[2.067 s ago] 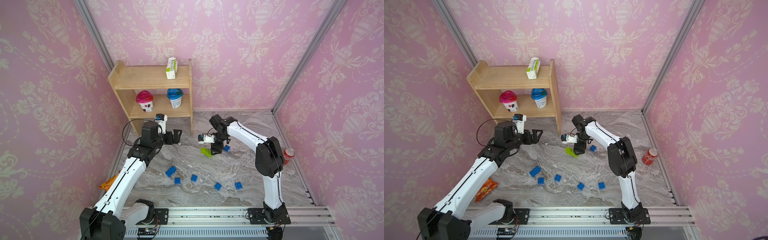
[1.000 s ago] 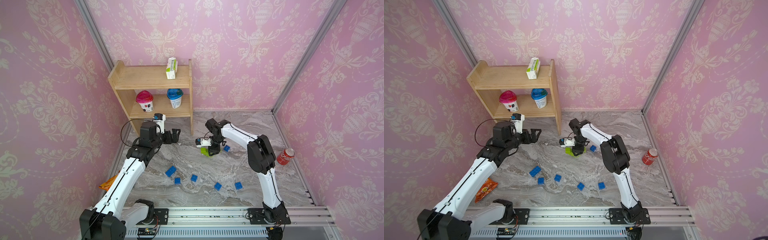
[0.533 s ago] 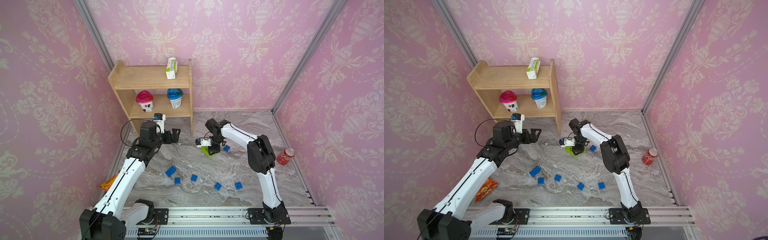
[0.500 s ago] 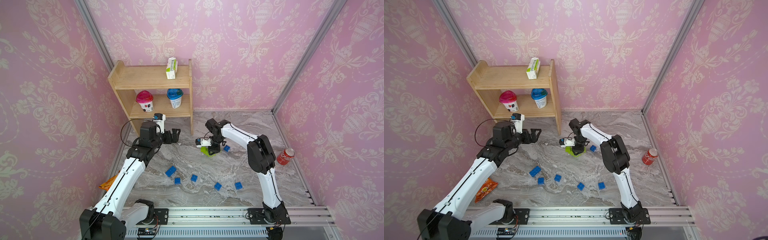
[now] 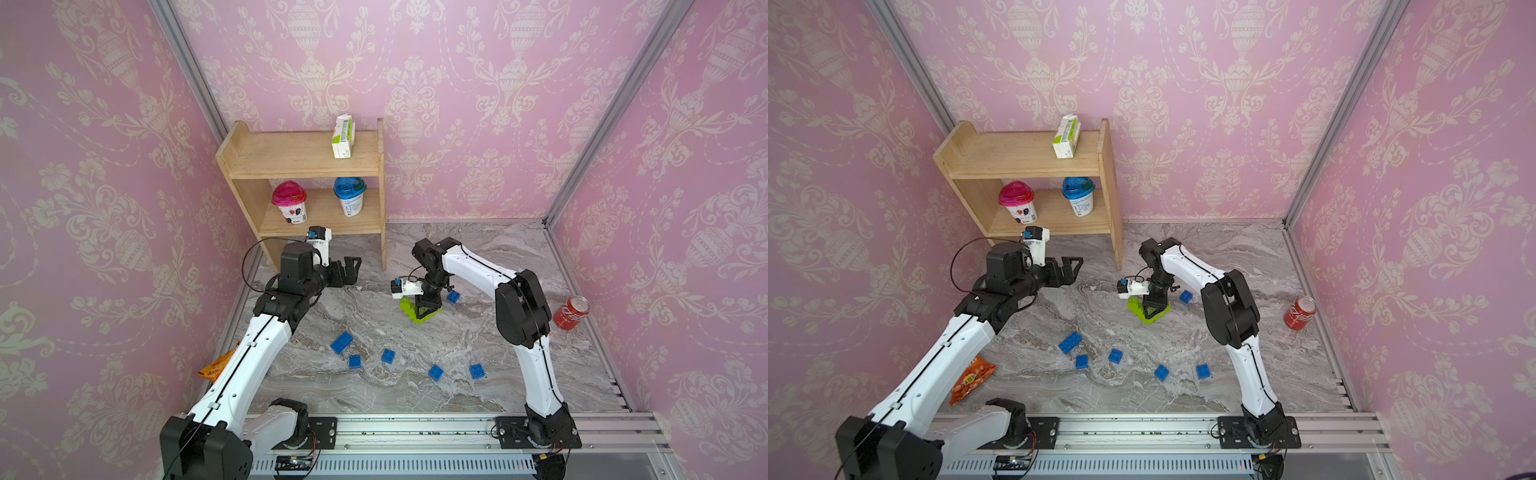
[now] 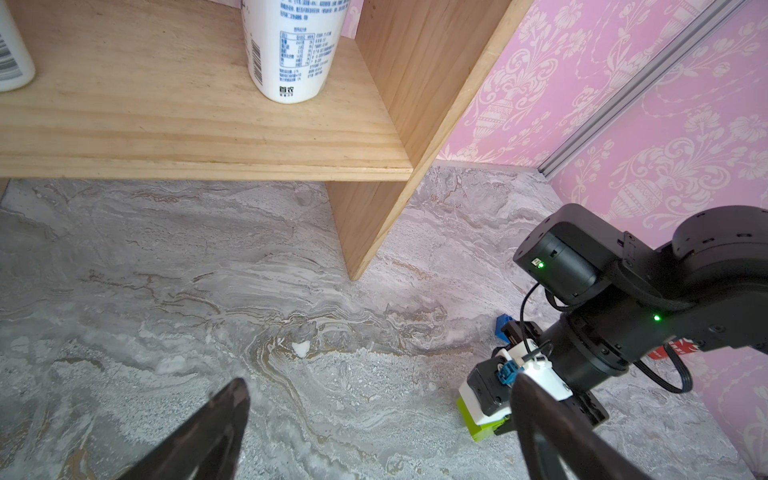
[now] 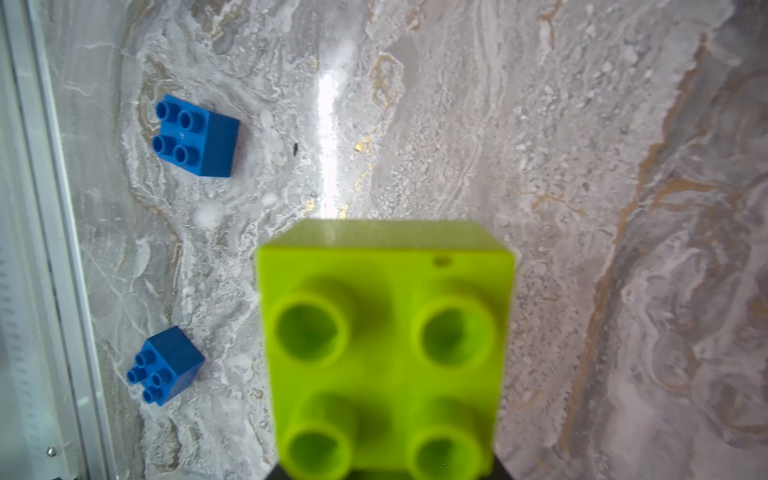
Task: Assemble the letter v with lego
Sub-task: Adjust the lego brick at the center of the board.
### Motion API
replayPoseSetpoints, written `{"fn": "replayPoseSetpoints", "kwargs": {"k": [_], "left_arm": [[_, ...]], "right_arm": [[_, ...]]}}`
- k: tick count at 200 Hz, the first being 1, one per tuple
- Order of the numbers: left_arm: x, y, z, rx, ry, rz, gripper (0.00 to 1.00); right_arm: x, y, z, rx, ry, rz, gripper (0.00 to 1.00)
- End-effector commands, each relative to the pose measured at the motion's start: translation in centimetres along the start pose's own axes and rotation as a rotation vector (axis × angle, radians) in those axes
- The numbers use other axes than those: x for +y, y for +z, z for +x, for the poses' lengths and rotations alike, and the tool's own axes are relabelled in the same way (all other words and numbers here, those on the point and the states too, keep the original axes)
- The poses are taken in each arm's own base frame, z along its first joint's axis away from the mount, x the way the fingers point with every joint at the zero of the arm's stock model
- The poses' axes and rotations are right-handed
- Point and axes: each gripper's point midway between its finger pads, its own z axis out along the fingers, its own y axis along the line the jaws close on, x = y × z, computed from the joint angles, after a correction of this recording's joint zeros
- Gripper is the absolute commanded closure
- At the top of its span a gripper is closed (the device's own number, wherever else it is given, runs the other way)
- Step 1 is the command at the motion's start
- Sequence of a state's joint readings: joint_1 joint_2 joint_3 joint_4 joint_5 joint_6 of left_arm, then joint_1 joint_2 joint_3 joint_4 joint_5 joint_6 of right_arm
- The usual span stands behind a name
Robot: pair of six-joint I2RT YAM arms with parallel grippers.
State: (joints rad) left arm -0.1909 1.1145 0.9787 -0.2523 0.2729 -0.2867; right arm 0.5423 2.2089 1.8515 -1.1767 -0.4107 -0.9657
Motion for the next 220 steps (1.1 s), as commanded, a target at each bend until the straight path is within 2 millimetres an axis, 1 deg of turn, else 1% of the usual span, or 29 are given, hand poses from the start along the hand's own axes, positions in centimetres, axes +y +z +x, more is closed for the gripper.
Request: {"fn": "replayPoseSetpoints", "kwargs": {"k": [1,20,56,85,133,155,172,179,184,200,205,220], "left_arm": [[0.5,0.0,-0.3,-0.01,0.007,-0.014,0.01],[0.5,0.0,-0.3,-0.013,0.009,-0.017,0.01],[0.7,-0.2,-0.2,-0.014,0.009,-0.028,0.01],[1.1,-0.5,-0.3,-0.031,0.015,-0.055,0.02],[1.3,-0.7,-0.5,-0.039,0.018,-0.065,0.02],[1.3,-0.7,-0.4,-0.041,0.02,-0.068,0.02],[1.4,-0.8,-0.5,-0.043,0.02,-0.07,0.02],[1.4,-0.8,-0.5,-0.043,0.02,-0.07,0.02],[1.4,-0.8,-0.5,-0.043,0.02,-0.069,0.02],[1.4,-0.8,-0.5,-0.044,0.019,-0.07,0.02],[1.4,-0.8,-0.4,-0.043,0.02,-0.07,0.02],[1.4,-0.9,-0.5,-0.045,0.02,-0.069,0.02]], "right_arm": [[2.9,-0.3,-0.6,-0.027,-0.004,-0.135,0.77],[3.0,0.3,0.0,0.009,0.011,-0.16,0.76],[3.4,0.8,0.2,0.013,0.008,-0.193,0.76],[3.3,1.2,0.3,0.025,0.018,-0.213,0.76],[2.8,1.8,0.6,0.044,0.03,-0.211,0.75],[2.5,2.0,0.7,0.053,0.034,-0.207,0.69],[2.2,2.1,0.7,0.058,0.033,-0.192,0.6],[2.1,2.1,0.7,0.06,0.031,-0.185,0.57],[2.0,2.1,0.7,0.062,0.03,-0.18,0.53],[1.6,2.0,0.6,0.064,0.022,-0.167,0.49],[1.5,1.9,0.6,0.064,0.02,-0.161,0.45],[1.1,1.8,0.5,0.066,0.014,-0.144,0.44]]}}
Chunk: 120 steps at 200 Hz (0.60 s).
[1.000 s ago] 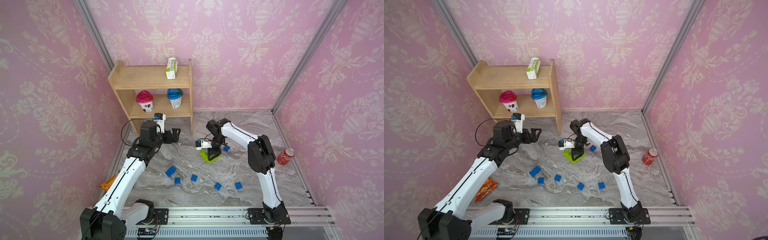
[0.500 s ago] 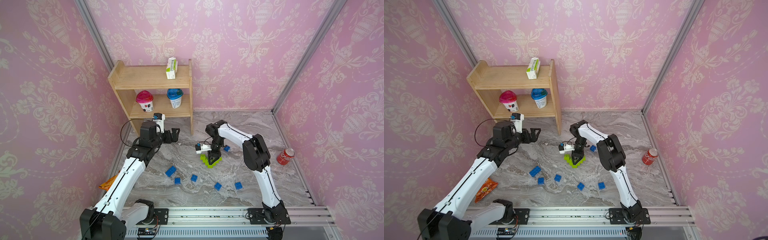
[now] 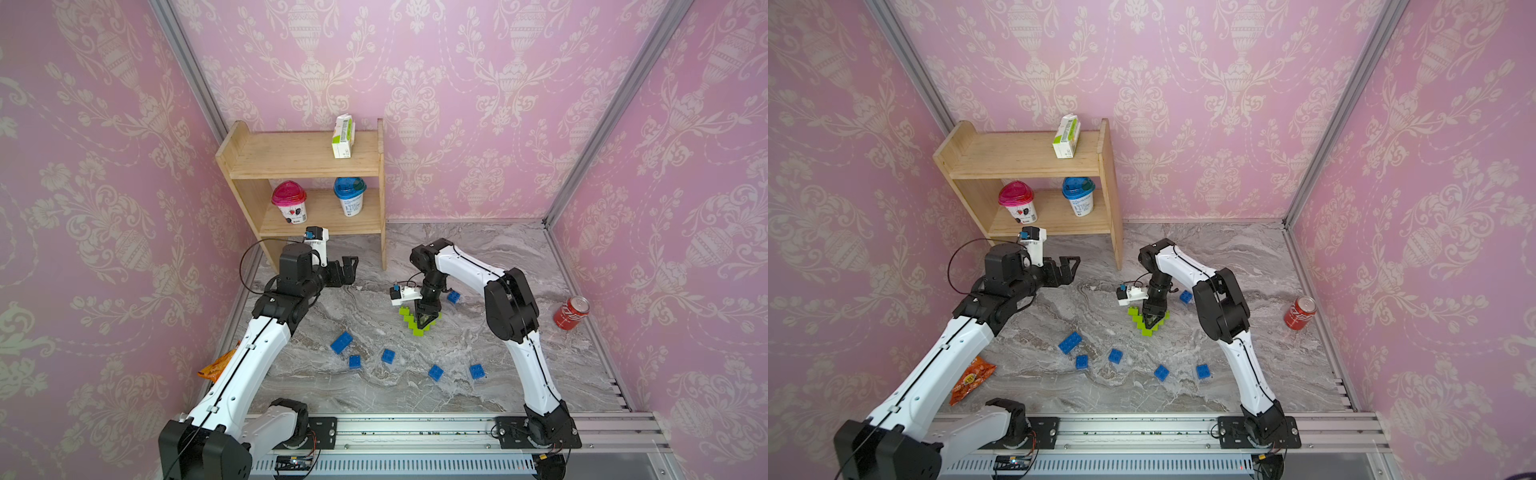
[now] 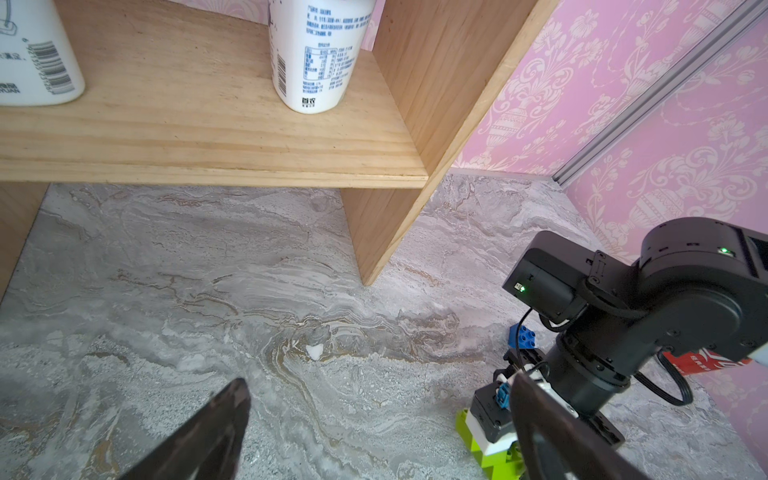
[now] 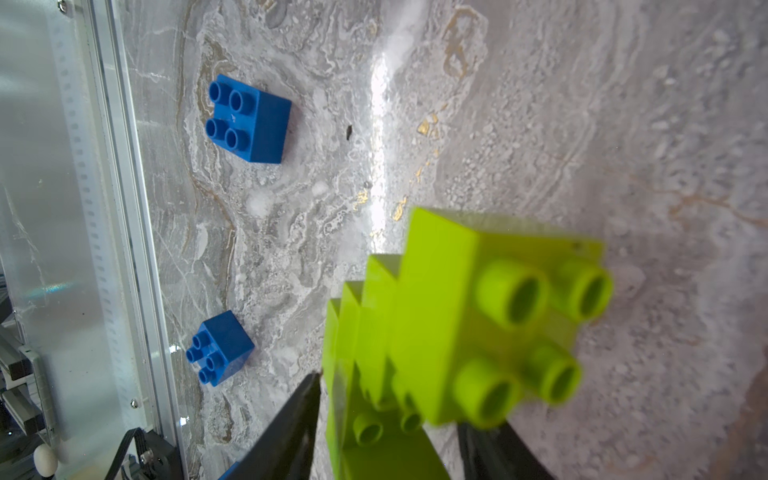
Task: Assemble the letter v with lego
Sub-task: Adjust the lego brick at the center of the board.
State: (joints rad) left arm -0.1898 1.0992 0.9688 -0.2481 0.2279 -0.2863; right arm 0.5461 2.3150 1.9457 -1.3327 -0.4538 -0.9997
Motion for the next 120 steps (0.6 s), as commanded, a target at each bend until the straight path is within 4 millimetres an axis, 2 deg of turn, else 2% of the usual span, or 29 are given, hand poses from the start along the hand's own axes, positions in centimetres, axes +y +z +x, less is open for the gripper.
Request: {"fn": "replayPoseSetpoints", "kwargs": {"k": [1,24,27,33,39,59,68,91,109,120], "left_arm": [[0.7,-0.5,-0.2,-0.023,0.018,-0.028,0.02],[0.6,-0.6,-0.2,-0.023,0.018,-0.027,0.02],[0.6,-0.6,-0.2,-0.023,0.018,-0.026,0.02],[0.6,-0.6,-0.3,-0.023,0.018,-0.023,0.02],[0.6,-0.5,-0.3,-0.023,0.016,-0.021,0.02],[0.6,-0.4,-0.3,-0.023,0.016,-0.023,0.02],[0.7,-0.4,-0.3,-0.024,0.018,-0.029,0.01],[1.1,-0.5,-0.5,-0.043,0.03,-0.047,0.01],[1.4,-0.5,-0.4,-0.048,0.036,-0.058,0.01],[1.8,-0.4,-0.2,-0.039,0.04,-0.075,0.01]], "right_arm": [[-0.4,0.1,-0.3,0.017,-0.018,0.009,0.44],[-1.3,-0.7,-0.8,0.001,-0.013,0.071,0.42],[-1.5,-0.9,-1.0,-0.003,-0.009,0.085,0.37],[-2.0,-1.3,-1.2,-0.014,0.001,0.119,0.35],[-2.7,-1.9,-1.5,-0.026,0.015,0.168,0.28],[-4.7,-4.7,-2.3,-0.073,0.14,0.341,0.25],[-5.3,-6.2,-2.4,-0.109,0.261,0.427,0.22],[-4.1,-8.9,-2.3,-0.207,0.57,0.572,0.17],[-2.5,-10.0,-1.1,-0.228,0.826,0.717,0.14],[-0.8,-9.9,-0.7,-0.228,0.963,0.755,0.12]]}}
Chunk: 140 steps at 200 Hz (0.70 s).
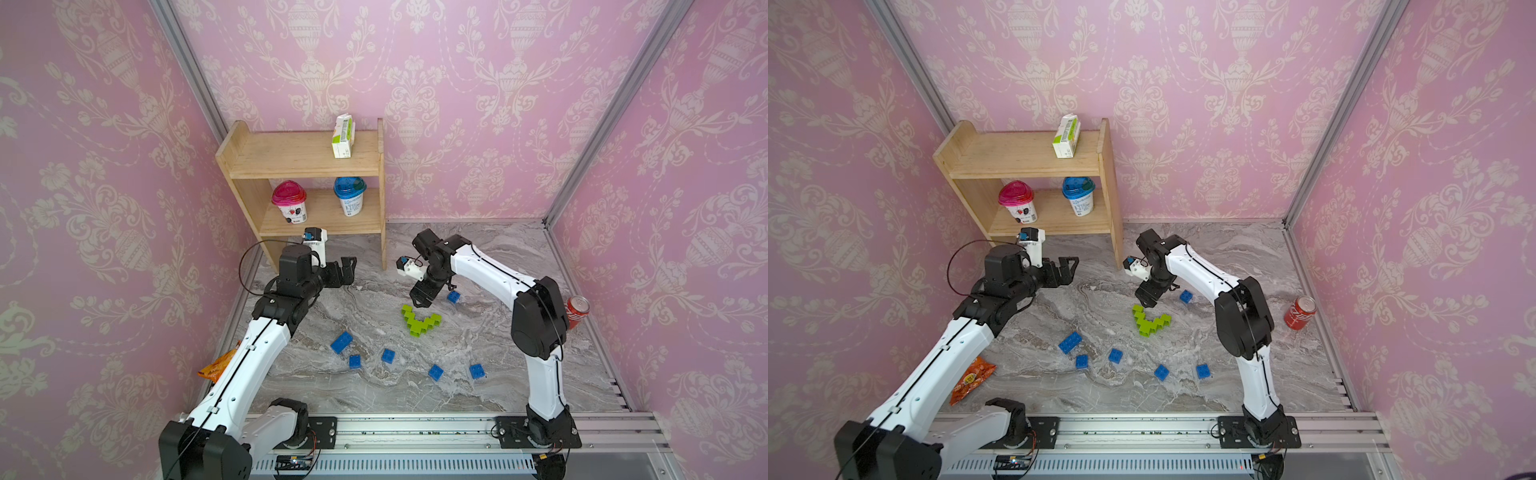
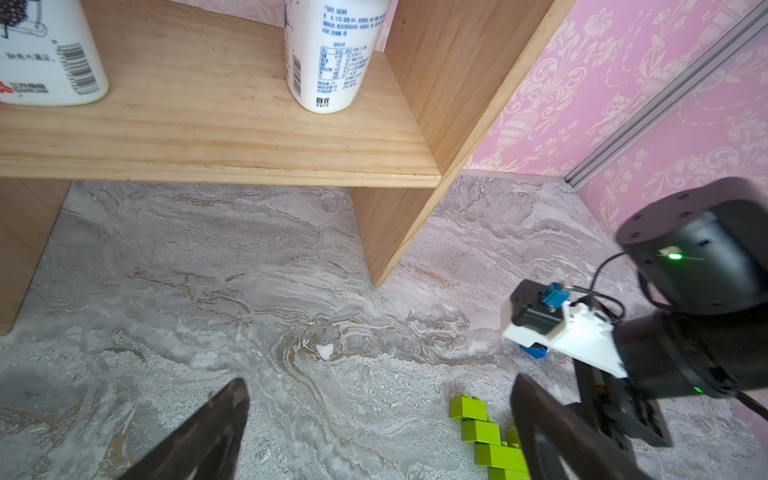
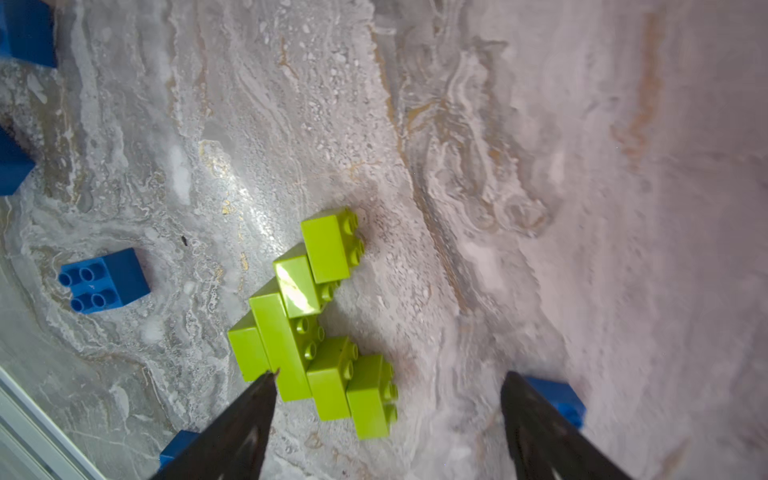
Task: Assemble the letter v with lego
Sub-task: Adjust the lego brick at the center of the board, then pick up the lego brick from the center of the board.
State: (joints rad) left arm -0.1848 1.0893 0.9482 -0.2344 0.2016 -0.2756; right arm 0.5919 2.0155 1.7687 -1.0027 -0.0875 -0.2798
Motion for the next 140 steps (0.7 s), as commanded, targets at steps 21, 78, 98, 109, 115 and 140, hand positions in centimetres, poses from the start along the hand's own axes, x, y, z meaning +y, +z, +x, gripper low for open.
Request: {"fn": "replayPoseSetpoints", "kwargs": {"k": [21,78,98,109,115,140], "left_arm": [[2.6,-0.2,-0.3,-0.021,0.022,-0.128,0.04],[2.3,0.0,-0.6,-0.052,0.004,-0.112,0.09],[2.6,-0.2,-0.7,-0.067,-0.002,-0.127,0.09],[2.6,-0.1,-0.7,-0.073,-0.007,-0.126,0.1],[2.5,-0.2,-0.7,-0.077,-0.01,-0.122,0.11],[2.3,0.1,-0.5,-0.08,-0.021,-0.105,0.11]], "right_arm": [[3.3,-3.0,2.6,-0.035,0.723,0.251,0.17],[9.1,0.6,4.1,0.014,0.931,0.25,0.27],[9.2,2.2,4.8,0.024,0.98,0.249,0.35],[9.0,2.6,5.1,0.032,0.992,0.269,0.39],[8.9,2.7,5.4,0.047,1.009,0.281,0.41],[9.3,4.3,5.8,0.094,1.023,0.267,0.42]]}}
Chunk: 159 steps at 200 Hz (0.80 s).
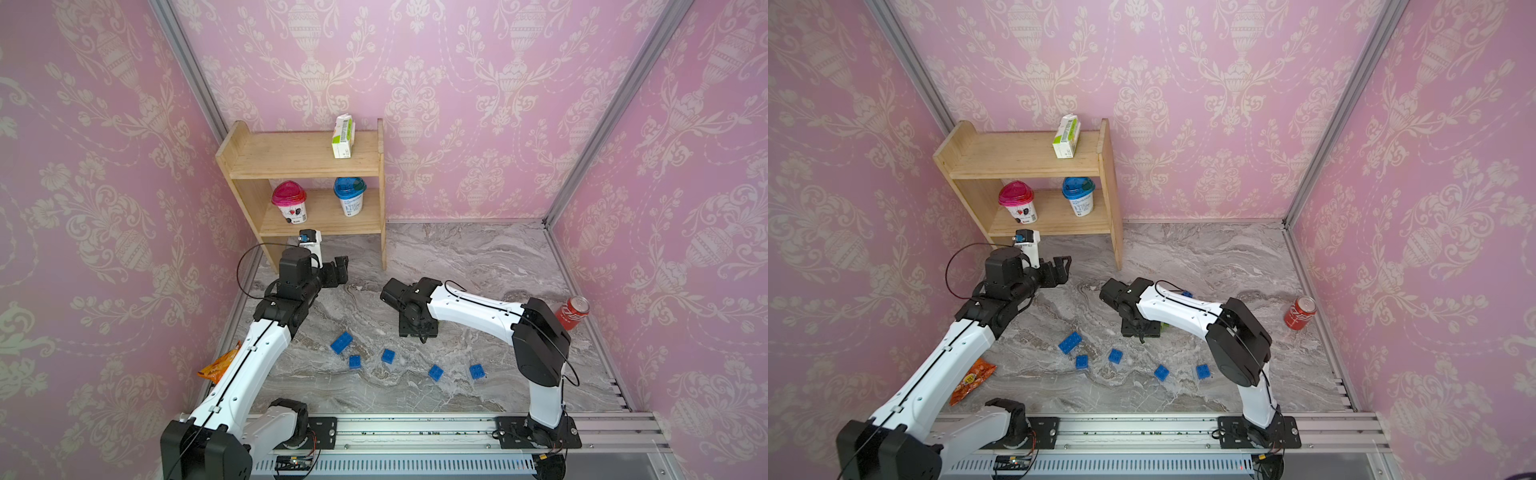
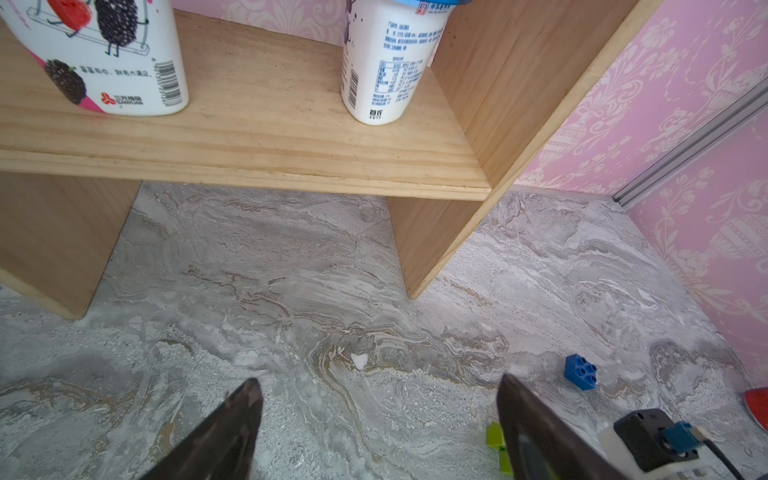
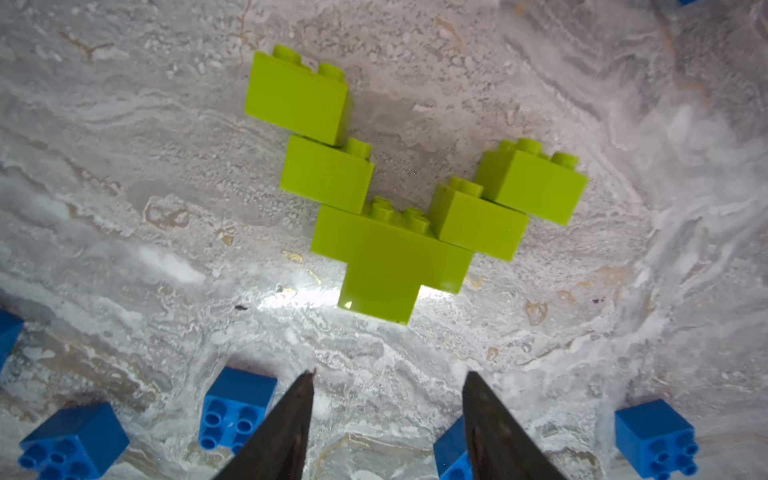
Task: Assemble the letter v with lego
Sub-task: Pick up the lego brick from the center of the board.
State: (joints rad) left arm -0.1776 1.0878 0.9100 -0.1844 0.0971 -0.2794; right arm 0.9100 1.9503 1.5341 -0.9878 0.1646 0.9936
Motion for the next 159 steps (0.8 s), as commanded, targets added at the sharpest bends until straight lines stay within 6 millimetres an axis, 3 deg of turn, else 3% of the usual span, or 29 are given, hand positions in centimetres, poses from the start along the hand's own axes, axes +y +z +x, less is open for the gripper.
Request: {"fn": "replayPoseSetpoints", "kwargs": {"k": [1,18,42,94,159], "left_arm": [[0.2,-0.1,-0.4,-0.034,-0.018,-0.003,0.11],[0.2,0.0,-0.2,-0.029,-0.017,-0.001,0.11],[-0.1,0.0,-0.3,-0.033,-0.018,0.015,0.11],[-0.5,0.0,-0.2,-0.037,-0.023,0.037,0.12],[-0.8,-0.3,-0.5,-0.045,-0.015,0.055,0.11]], "right_arm": [[-0.2,1.4,0.4,0.025,0.074,0.03,0.42],[0.4,2.2,0.6,0.034,0.085,0.01,0.42],[-0.3,2.8,0.5,0.028,0.099,0.033,0.43],[-0.8,4.2,0.1,0.024,0.111,0.039,0.53],[0.1,4.8,-0.7,0.017,0.091,0.021,0.43]]}}
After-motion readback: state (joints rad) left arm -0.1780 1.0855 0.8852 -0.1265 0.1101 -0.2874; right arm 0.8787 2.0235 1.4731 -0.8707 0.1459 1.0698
